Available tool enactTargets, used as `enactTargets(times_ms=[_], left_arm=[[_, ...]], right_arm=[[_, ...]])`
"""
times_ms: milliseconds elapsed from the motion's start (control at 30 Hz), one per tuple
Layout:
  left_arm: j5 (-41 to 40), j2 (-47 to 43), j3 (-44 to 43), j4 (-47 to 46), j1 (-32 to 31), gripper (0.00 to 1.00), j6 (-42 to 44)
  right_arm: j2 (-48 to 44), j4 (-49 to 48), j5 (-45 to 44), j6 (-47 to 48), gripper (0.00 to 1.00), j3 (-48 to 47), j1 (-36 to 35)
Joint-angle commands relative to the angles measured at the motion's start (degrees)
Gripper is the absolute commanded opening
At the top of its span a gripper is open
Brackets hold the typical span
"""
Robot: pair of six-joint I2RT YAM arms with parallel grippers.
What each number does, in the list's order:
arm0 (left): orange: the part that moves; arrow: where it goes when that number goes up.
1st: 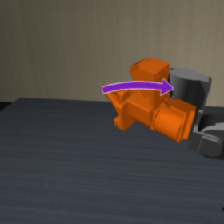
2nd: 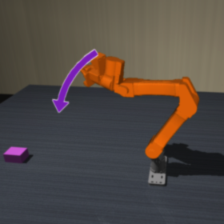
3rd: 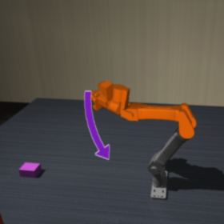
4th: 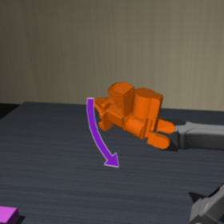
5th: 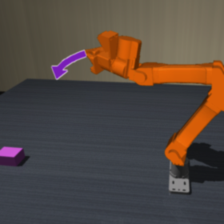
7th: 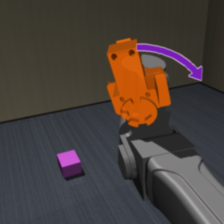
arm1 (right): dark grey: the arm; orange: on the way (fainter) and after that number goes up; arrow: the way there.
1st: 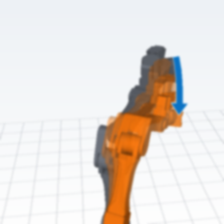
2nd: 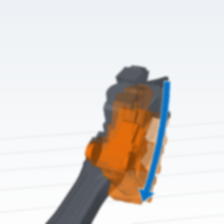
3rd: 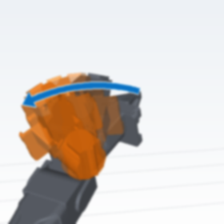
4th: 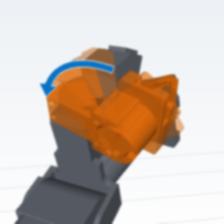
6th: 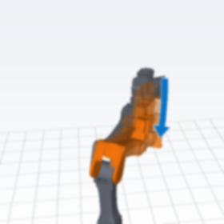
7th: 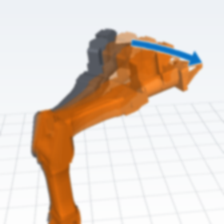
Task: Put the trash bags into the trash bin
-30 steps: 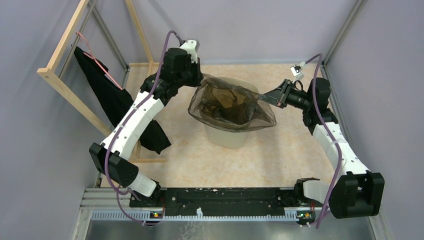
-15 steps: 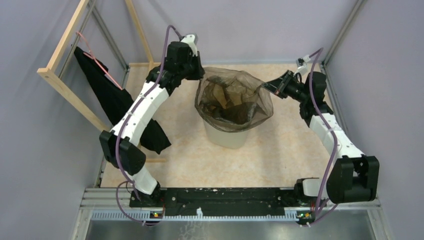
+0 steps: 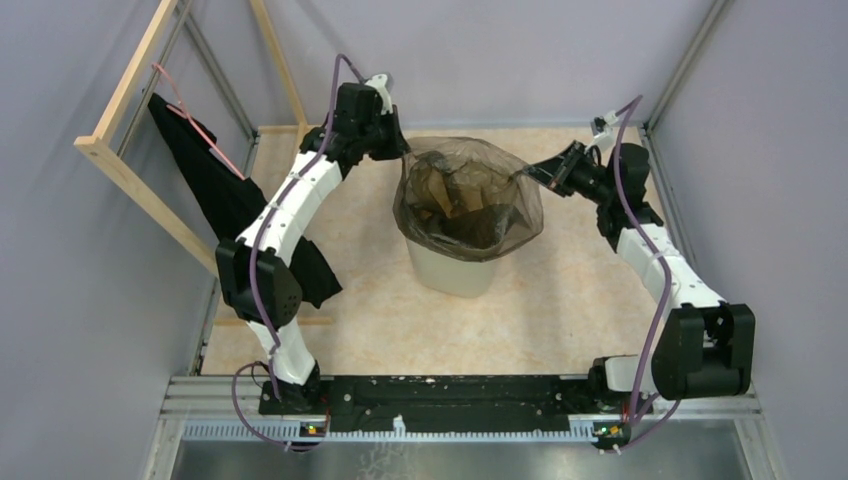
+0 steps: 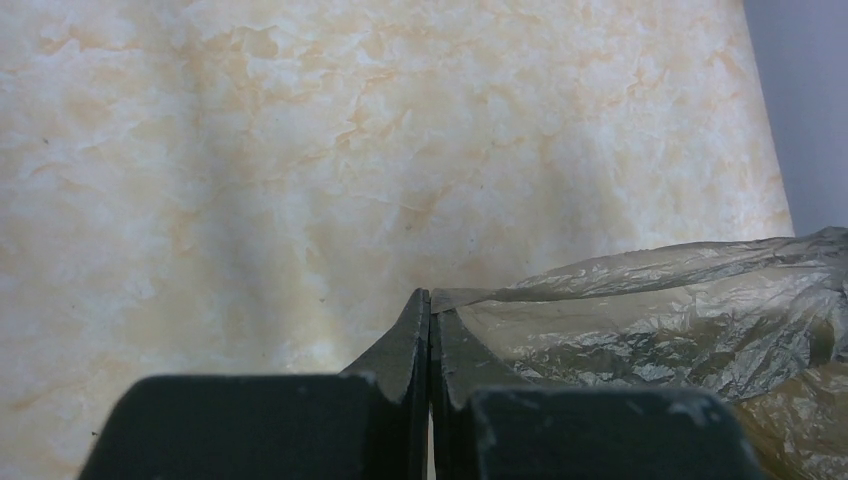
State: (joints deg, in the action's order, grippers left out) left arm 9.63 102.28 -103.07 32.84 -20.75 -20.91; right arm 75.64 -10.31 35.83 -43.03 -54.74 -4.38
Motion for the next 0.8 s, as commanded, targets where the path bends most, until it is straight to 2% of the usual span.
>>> enactTargets(times_ms=[0, 167, 567, 700, 767], left_arm=[[1.7, 0.6, 1.6, -2.7, 1.0, 0.01, -0.2], [2.4, -0.2, 5.5, -2.2, 1.7, 0.01, -0.9], [4.5, -10.4, 18.1, -5.2, 2.0, 0.07, -1.7], [5.0, -13.7, 19.3, -6.0, 2.0, 0.14, -1.7], [4.9, -14.7, 19.2, -5.7, 2.0, 0.22, -1.3]], right_arm=[[1.1, -3.0, -0.1, 1.6, 0.00, 1.3, -0.2], [1.8, -2.7, -1.1, 2.5, 0.00, 3.0, -0.2], [1.2, -1.8, -0.1, 3.3, 0.00, 4.5, -0.5], [1.0, 3.0, -0.2, 5.9, 0.00, 1.7, -0.5], [0.6, 6.4, 0.2, 7.8, 0.01, -0.5, -0.5]])
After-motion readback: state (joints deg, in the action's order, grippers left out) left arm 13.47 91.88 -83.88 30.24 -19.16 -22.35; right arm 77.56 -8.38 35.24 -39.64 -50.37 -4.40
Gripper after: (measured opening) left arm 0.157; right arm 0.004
